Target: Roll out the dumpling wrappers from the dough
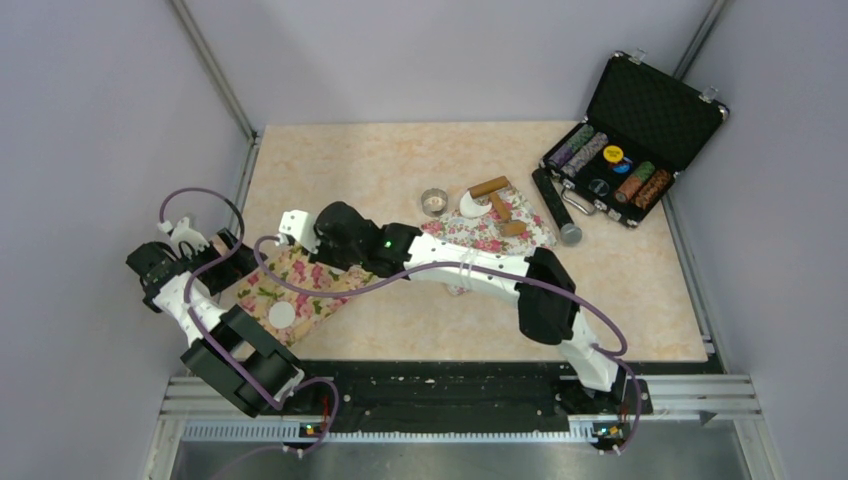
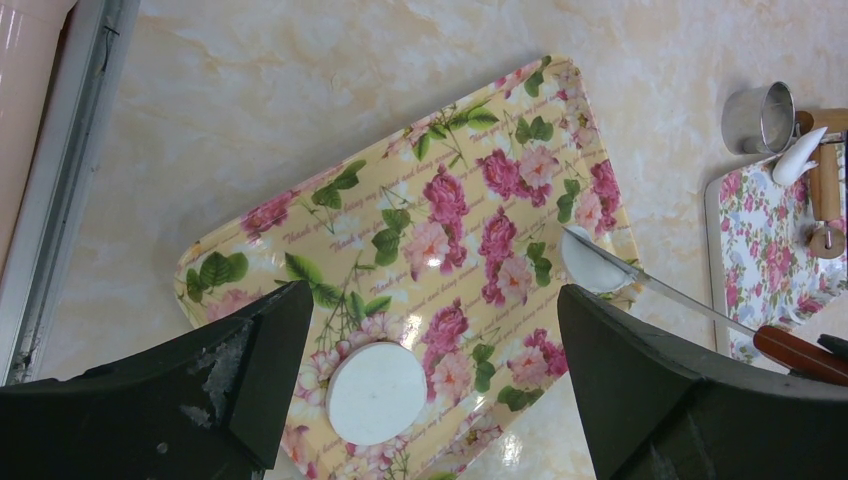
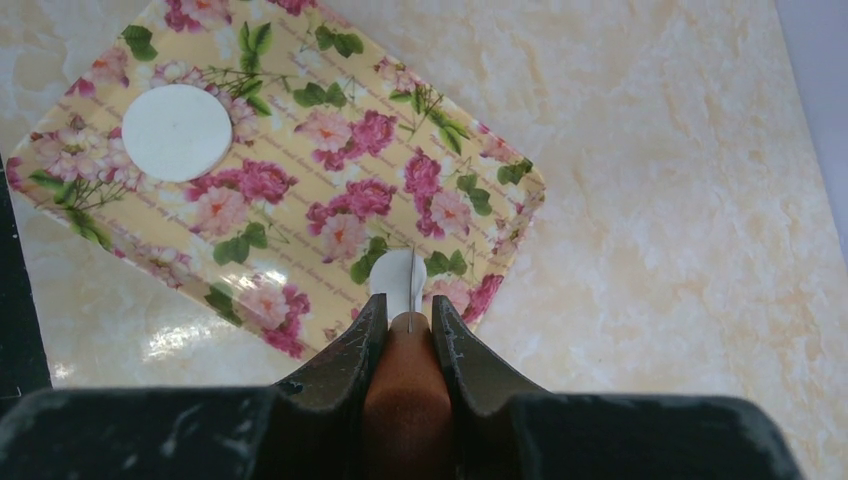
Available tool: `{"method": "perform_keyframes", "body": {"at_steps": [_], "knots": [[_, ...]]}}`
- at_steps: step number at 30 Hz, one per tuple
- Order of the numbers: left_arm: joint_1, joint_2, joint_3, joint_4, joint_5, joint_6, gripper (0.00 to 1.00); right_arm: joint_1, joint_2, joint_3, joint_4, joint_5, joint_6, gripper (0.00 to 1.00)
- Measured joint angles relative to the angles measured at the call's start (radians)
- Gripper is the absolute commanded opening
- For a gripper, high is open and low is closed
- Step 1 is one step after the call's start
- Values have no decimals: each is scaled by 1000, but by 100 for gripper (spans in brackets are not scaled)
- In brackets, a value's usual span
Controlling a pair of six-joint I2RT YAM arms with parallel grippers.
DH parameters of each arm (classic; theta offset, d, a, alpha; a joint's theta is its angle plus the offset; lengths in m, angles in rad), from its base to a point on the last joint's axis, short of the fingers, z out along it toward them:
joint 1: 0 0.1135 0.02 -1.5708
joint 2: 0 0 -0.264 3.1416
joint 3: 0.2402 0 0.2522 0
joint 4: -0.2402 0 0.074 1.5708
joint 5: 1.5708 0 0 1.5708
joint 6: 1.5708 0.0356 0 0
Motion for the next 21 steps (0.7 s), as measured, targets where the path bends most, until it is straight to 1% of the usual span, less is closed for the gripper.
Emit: {"method": "perform_keyframes", "body": {"at_steps": [13,21], "knots": [[0,0,0,0,3,0,98,0,0,24,-8,42,-11,0],[0,0,0,0,3,0,98,0,0,-10,3,6,-3,0]]}}
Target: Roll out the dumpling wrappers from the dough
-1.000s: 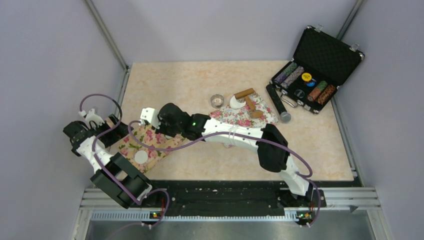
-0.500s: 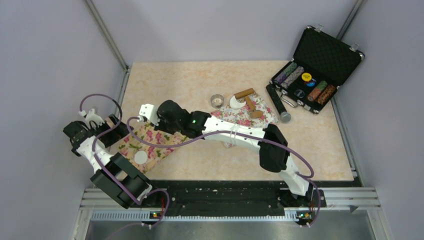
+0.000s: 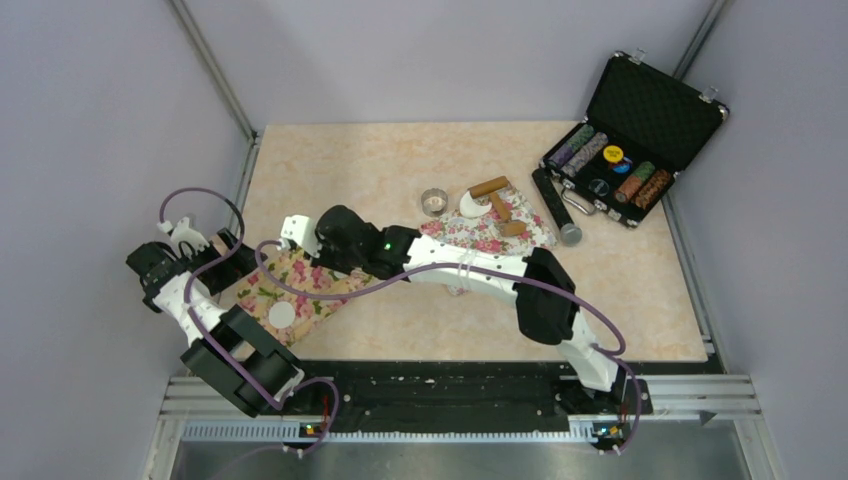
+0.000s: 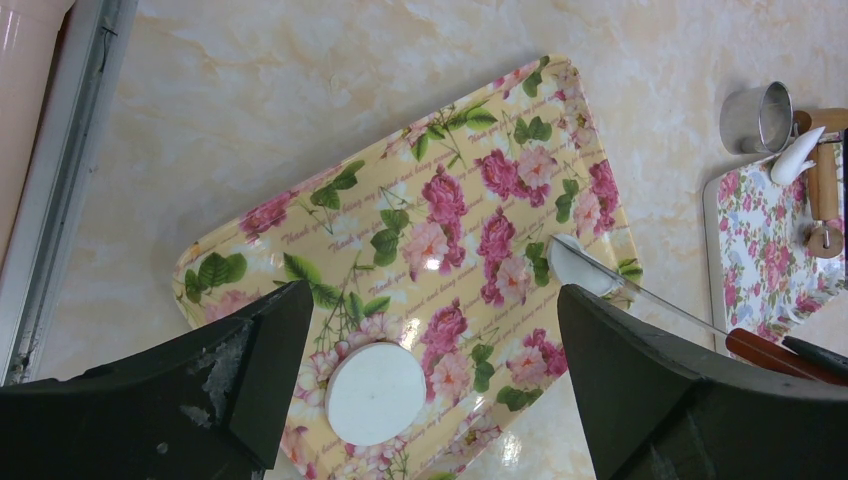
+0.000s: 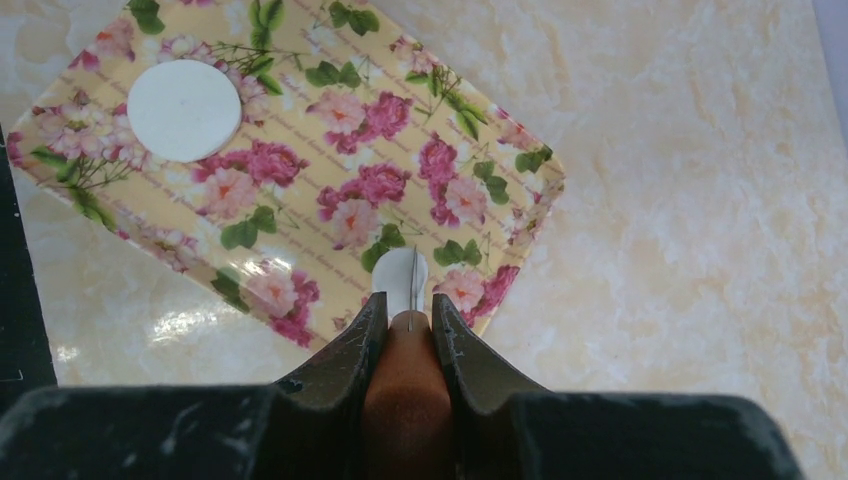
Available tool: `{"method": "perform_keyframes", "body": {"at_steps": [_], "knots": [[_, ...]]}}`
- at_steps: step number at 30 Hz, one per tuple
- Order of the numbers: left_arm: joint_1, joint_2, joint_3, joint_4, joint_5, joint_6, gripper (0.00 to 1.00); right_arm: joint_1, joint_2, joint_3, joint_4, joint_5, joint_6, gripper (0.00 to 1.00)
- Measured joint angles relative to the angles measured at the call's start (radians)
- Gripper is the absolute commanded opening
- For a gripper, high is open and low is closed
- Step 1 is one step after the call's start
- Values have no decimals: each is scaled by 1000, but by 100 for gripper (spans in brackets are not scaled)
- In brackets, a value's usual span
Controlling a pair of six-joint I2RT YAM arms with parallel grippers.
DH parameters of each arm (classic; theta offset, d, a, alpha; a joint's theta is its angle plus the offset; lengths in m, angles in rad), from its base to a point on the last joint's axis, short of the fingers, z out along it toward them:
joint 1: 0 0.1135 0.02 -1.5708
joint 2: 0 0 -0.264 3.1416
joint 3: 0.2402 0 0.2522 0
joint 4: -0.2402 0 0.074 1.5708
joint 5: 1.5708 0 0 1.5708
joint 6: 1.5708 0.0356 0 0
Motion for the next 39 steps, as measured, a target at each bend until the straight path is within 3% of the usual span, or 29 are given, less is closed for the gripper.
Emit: {"method": "perform_keyframes", "body": {"at_steps": [16,26,34,39], "knots": [[0,1,0,0,3,0,98,-3,0,-11,11,-111,51,0],[0,6,0,0,11,0,97,-4,-7,-5,-11,-60,11,0],[0,14,0,-1,21,2,97,-147,-27,55,-32,-308,298,0],[0,14,0,-1,44,4,98,-250,-78,-6,-3,-355,380,0]]}}
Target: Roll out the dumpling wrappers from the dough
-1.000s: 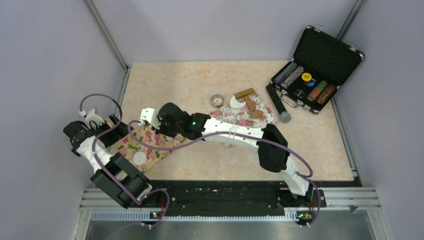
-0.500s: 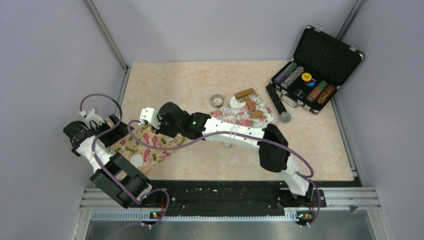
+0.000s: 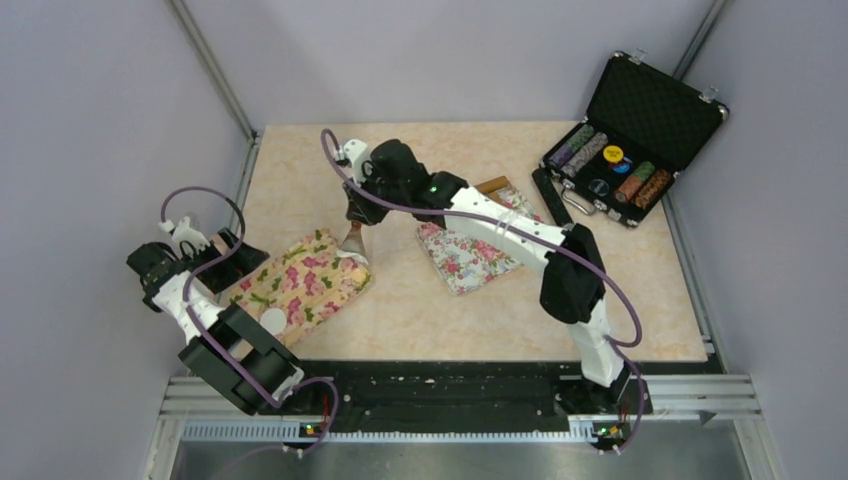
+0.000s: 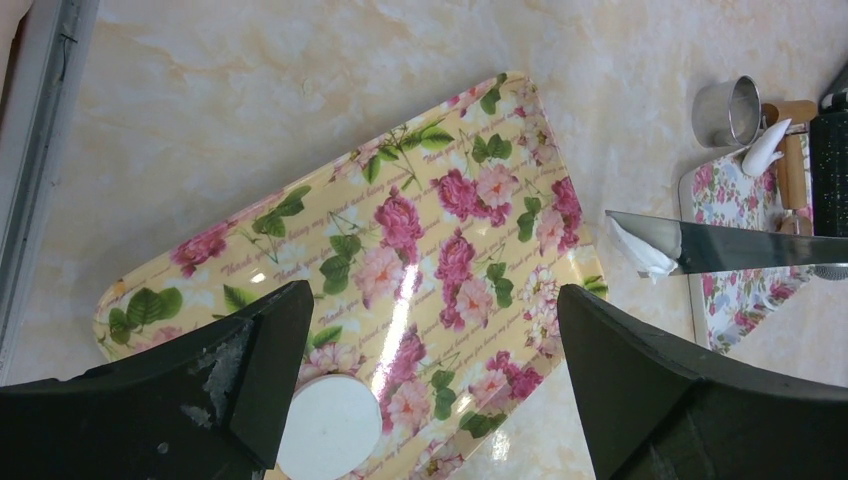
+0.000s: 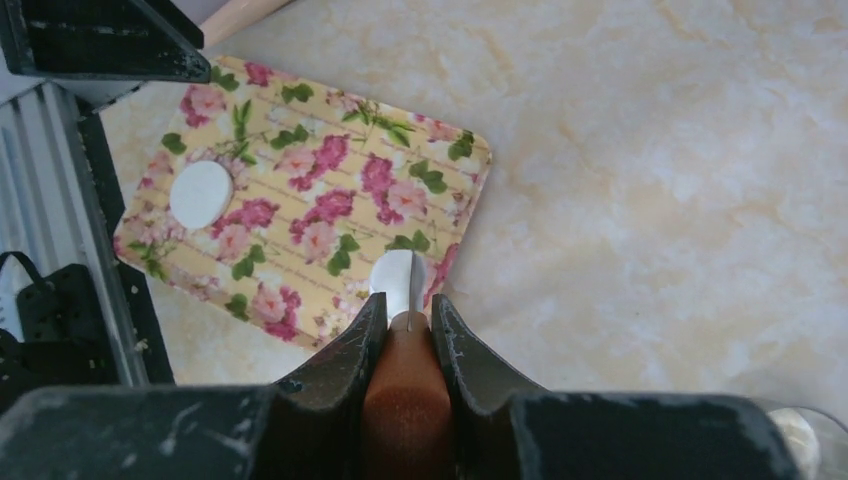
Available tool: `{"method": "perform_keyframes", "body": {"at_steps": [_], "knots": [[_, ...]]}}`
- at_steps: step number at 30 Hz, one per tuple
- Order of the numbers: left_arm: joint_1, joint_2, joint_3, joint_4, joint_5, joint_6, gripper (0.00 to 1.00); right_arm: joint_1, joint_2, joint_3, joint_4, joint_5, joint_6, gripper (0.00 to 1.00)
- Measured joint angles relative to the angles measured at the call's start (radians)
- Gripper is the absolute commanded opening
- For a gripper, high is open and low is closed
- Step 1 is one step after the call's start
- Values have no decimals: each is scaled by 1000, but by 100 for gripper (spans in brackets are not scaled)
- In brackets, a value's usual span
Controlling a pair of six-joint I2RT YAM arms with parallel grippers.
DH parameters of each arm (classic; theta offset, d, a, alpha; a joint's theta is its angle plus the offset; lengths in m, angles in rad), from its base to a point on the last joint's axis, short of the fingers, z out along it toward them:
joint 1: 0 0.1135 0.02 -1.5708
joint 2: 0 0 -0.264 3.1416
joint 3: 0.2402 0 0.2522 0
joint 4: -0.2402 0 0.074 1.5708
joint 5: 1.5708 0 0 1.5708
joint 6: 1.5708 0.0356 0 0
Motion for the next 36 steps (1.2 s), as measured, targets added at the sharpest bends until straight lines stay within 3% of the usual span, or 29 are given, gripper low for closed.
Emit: {"method": "perform_keyframes", "body": {"at_steps": [6,10,13,18,21,24,26,29,31,36], "knots": [[0,0,0,0,21,1,97,42,-23,-18,-1,-38,31,0],[0,0,0,0,23,2,97,113,-23,5,-27,79,-52,0],[0,0,0,0,23,3,97,185,-23,8,-23,249,-179,0],[0,0,0,0,23,4,97,230,-23,7,-34,274,-225,0],[0,0,0,-1,24,4,97,214,-23,6,-46,207,-180,0],[0,0,0,0,24,5,97,205,-23,2,-40,236,-200,0],[0,0,0,-1,26,5,97,188,-18,6,-42,113,-117,0],[0,0,0,-1,26,5,97,187,-10,15,-53,141,-120,0],[0,0,0,0,24,5,97,166,-3,17,-52,30,-32,0],[-4,0,0,8,-14,2,97,165,3,27,-68,77,-58,0]]}}
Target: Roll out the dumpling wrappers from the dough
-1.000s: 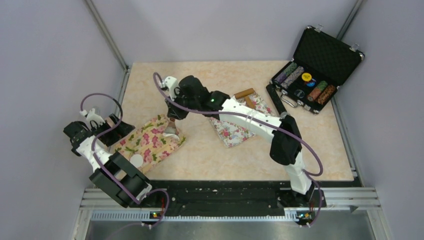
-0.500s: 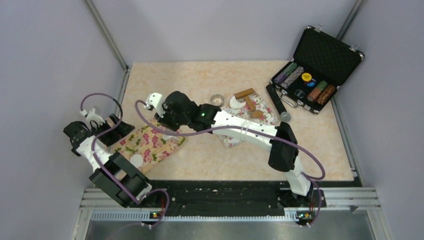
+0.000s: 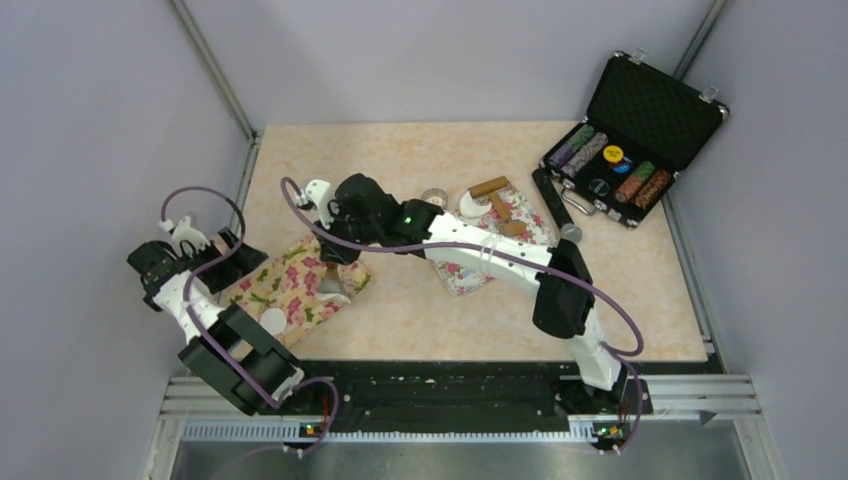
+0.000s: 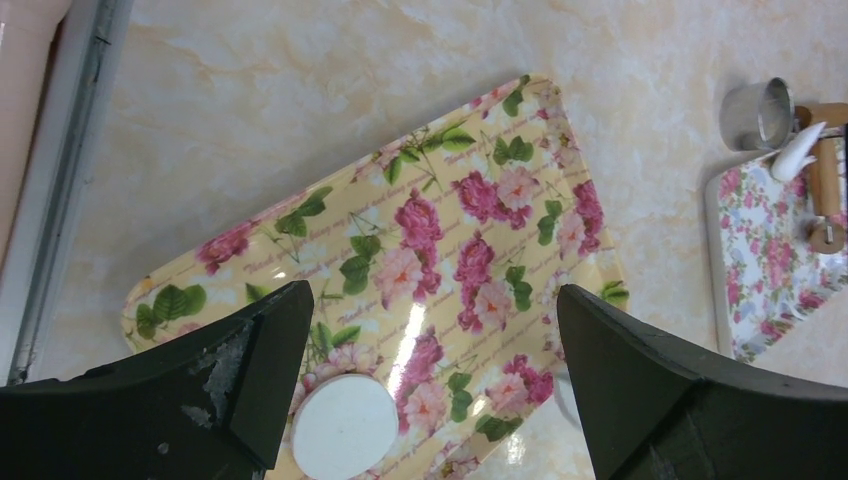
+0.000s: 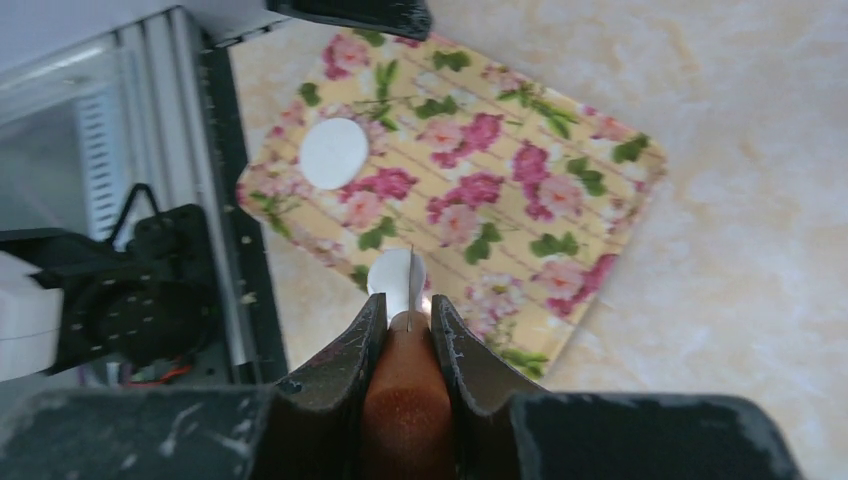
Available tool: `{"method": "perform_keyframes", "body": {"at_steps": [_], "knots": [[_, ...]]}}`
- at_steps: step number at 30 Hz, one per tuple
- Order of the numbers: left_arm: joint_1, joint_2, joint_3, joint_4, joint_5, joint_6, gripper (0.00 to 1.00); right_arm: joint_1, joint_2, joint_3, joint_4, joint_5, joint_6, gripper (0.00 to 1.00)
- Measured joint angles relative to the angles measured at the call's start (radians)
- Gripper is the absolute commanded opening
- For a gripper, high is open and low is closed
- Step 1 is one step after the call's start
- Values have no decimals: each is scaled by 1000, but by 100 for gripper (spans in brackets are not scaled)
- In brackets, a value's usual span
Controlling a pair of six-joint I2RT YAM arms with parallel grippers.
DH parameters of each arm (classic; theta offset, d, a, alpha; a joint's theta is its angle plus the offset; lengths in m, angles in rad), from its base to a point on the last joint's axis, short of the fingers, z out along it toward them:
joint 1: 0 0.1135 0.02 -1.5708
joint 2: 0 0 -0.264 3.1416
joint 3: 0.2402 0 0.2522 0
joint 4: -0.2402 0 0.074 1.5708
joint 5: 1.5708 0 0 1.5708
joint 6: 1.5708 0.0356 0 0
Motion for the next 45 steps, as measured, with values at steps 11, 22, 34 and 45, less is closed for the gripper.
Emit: {"method": "perform_keyframes", "body": {"at_steps": [11,22,34,45], "knots": [[-214,72,10,80,-254,0,97,-49,0,-39,13,-156,72,0],[-297,320,187,114,-378,53,97,-60,-5,-119,39,-167,60,0],[-400,485,272,137,-483,77,97,-171,30,-10,125,-401,313,0],[-432,507,264,159,-515,77,95,-239,207,-11,204,-341,484,0]]}}
